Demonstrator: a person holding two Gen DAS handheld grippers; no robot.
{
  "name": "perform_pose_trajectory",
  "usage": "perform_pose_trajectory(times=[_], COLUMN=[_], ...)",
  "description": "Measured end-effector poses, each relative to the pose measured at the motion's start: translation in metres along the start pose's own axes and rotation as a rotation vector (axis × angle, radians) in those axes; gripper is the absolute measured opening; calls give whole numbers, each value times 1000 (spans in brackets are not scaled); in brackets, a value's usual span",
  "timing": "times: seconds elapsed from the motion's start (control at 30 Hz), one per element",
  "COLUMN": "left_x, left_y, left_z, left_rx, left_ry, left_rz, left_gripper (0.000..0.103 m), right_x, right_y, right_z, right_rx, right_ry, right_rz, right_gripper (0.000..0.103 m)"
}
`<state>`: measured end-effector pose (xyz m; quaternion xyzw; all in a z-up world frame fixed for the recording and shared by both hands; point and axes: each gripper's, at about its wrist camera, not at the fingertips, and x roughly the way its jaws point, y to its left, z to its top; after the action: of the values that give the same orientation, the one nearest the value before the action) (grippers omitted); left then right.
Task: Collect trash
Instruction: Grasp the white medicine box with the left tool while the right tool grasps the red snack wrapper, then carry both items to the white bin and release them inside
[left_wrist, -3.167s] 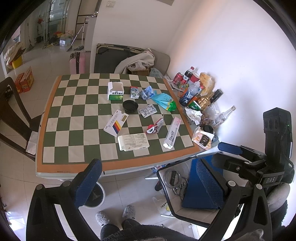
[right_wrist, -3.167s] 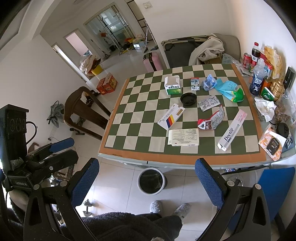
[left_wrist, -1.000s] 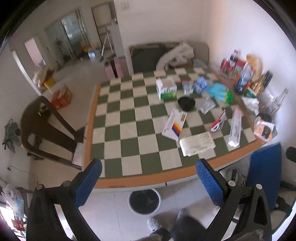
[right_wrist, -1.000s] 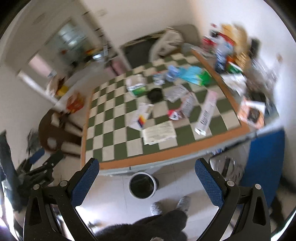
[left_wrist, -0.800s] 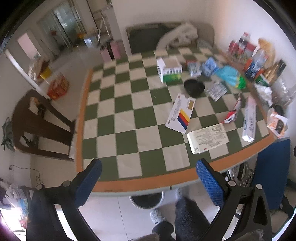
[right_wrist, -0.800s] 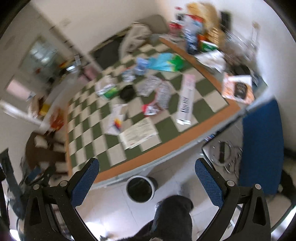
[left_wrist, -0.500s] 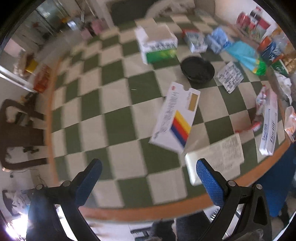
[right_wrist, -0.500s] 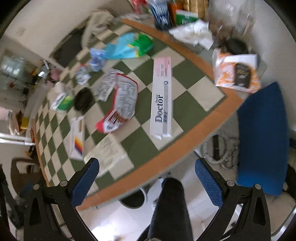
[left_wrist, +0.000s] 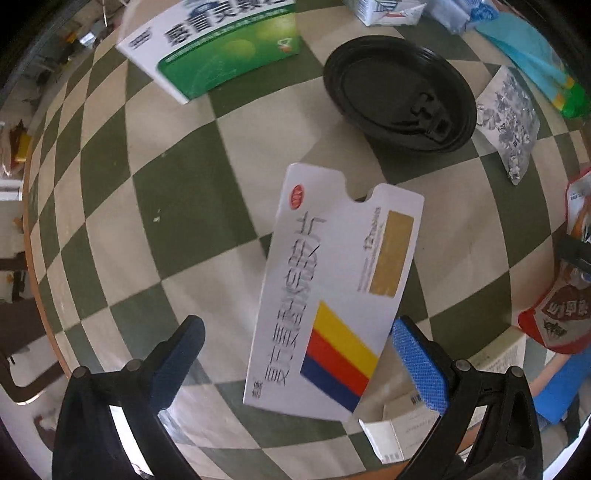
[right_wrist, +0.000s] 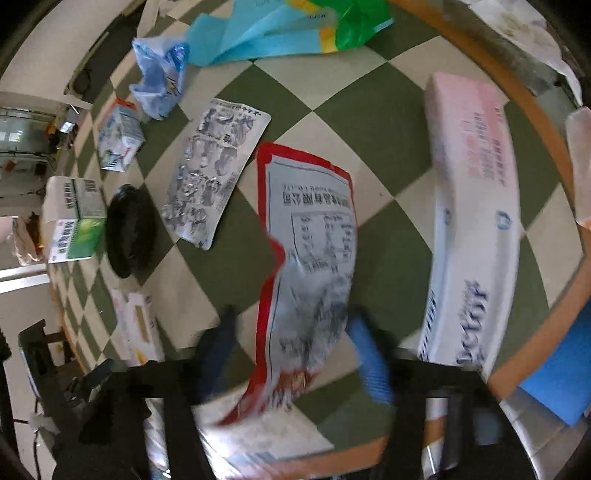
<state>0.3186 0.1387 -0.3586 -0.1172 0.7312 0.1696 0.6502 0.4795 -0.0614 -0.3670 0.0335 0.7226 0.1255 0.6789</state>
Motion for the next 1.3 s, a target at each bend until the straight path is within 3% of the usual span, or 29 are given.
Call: perform_pose_trajectory(times=[0.1,0.13,0.17,0.43,0.8,0.97,1.1,1.2,1.3], left_x=[1,1,1,-11,-84,-121,-144,-154,-151], left_y=[-4,-5,-5,-4,7,29,48,61,77], left_z=[-2,-1,-3,-17,-71,-75,-96,-130,-167], left_rx=[4,4,6,-19,-190,-244,-269,-284,-305], left_ry=[-8,-4,-1,-35,-234,-304,-366,-411,-427], left_rz=[-24,-36,-59,-36,-19,-42,-69,-99,-113], left_gripper=[83,73,72,72,72,72,72,72,72], right_x=[2,3,4,-3,-32,-65,-90,-109,-119], right_y=[9,13,15,32,56,51,63,66,69], right_z=[0,1,1,6,-8,-36,-69,-102,-143], right_rx=[-37,-50,-57,-98,-178,-230,-276,-303,-340], right_ry=[-13,-20,-18,-29,-88,-128,-163,-190,-218], right_rz=[-18,-22,-23,-5,90,138,175,199,201], right_gripper=[45,44,44,40,38,37,36,16,15])
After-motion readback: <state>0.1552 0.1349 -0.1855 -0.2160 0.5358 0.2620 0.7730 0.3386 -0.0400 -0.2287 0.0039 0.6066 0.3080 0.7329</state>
